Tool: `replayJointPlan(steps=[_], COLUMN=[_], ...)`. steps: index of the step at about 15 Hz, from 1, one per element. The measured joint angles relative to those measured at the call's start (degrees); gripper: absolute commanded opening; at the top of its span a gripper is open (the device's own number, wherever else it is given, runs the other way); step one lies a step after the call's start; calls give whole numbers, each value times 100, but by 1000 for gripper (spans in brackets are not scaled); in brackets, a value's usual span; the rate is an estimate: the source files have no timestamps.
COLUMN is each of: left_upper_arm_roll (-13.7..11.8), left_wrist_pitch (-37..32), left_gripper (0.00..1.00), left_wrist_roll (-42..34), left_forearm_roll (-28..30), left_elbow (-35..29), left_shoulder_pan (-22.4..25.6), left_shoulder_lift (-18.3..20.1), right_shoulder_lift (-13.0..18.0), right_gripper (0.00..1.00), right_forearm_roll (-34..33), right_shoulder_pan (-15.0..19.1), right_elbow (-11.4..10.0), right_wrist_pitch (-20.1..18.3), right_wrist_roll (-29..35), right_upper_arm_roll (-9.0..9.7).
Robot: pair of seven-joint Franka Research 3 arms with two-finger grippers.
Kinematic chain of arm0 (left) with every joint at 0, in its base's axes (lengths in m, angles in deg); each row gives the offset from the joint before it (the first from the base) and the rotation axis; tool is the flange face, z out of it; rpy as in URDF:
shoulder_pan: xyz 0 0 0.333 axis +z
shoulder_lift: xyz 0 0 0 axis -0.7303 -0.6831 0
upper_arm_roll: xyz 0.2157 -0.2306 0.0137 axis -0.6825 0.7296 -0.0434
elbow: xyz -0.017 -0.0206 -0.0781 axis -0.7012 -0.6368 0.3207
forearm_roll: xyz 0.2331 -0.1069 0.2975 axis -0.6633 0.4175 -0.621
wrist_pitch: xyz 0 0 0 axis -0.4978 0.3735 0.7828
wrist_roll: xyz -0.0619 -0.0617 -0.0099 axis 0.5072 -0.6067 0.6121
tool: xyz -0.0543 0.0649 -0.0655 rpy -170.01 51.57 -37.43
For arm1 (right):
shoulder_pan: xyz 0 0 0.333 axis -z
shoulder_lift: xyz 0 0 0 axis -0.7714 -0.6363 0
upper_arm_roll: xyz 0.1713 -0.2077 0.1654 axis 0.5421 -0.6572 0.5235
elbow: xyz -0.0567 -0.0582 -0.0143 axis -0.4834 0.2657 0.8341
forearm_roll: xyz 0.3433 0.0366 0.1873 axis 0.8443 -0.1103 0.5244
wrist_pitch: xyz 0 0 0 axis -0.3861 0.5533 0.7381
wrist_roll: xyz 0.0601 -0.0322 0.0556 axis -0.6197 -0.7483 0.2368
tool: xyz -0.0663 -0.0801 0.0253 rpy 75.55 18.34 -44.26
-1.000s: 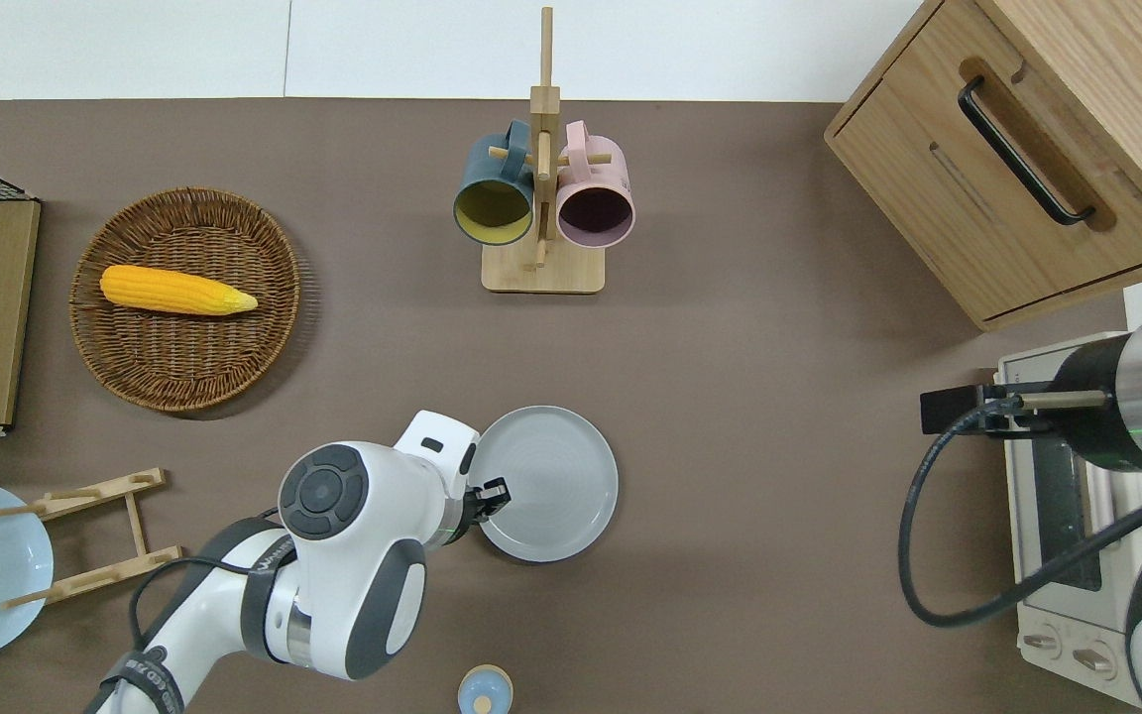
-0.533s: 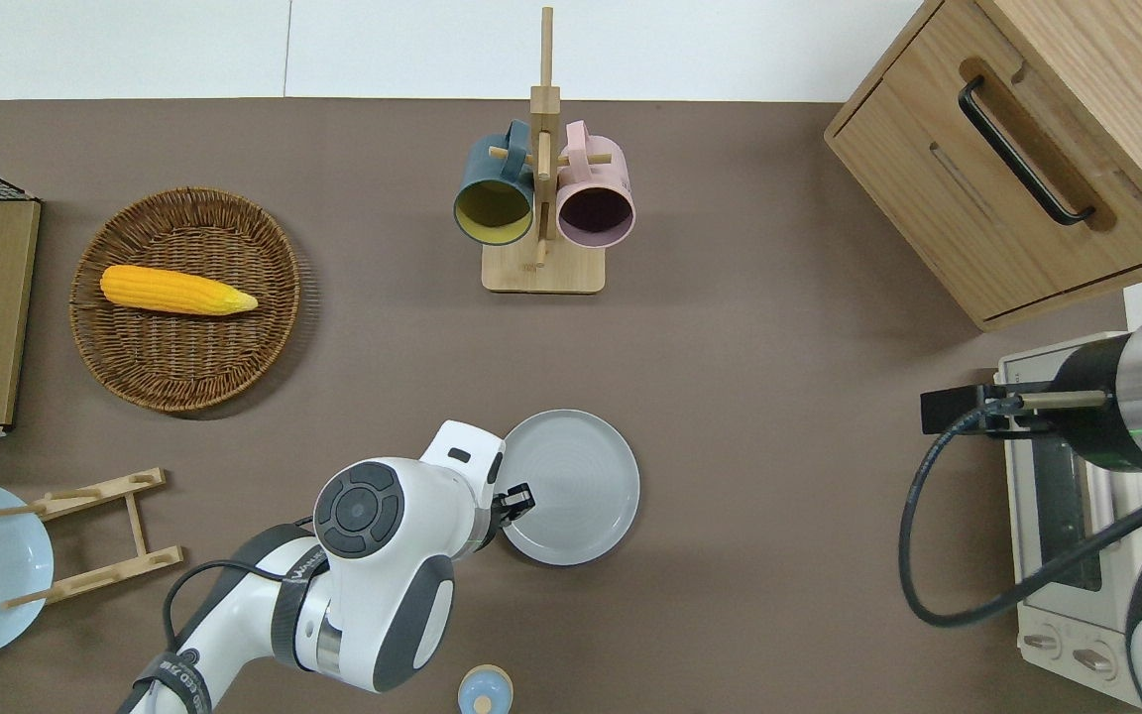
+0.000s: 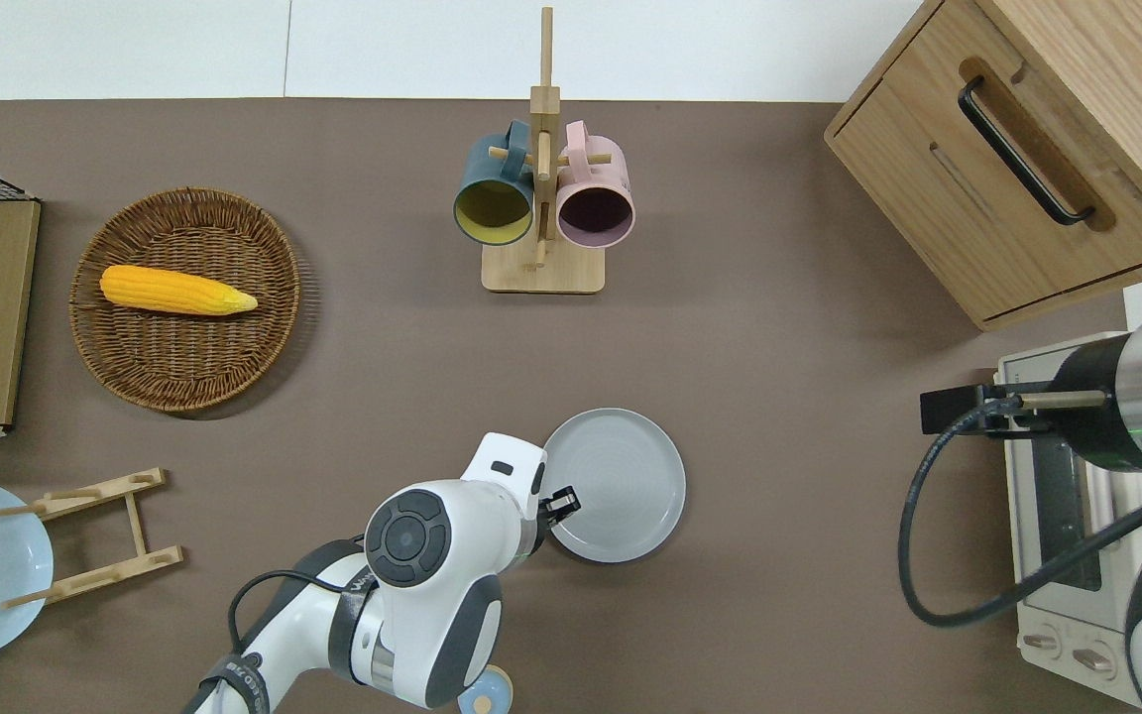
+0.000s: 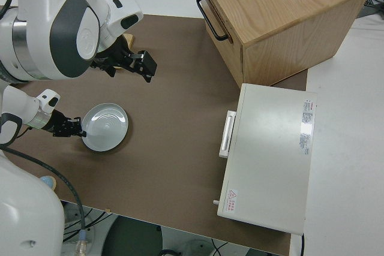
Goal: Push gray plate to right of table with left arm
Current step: 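Push the gray plate with the left gripper away from the basket, then continue pushing the gray plate with the left gripper toward the toaster oven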
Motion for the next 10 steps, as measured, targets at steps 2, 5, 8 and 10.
replayJointPlan(steps=[2,5,8,10], left_upper_arm_roll=[32,86,153,201], left_wrist_pitch=[56,77,81,84], left_gripper=[0,0,0,89], left_wrist_roll=[154,301,420,477], left_forearm_roll=[0,0,0,0], left_elbow=[105,254,358,417], left_shoulder_pan=[-97,-175,-204,-205], left_shoulder_lift=[-102,-224,-291,-335], right_shoulder_lift=[0,0,0,0], right_gripper=[996,994,996,996], right_forearm_roll=[0,0,0,0], right_shoulder_pan=[0,0,0,0], right_elbow=[0,0,0,0], right_wrist_pitch=[0,0,0,0], right_wrist_roll=[0,0,0,0], right_upper_arm_roll=[0,0,0,0])
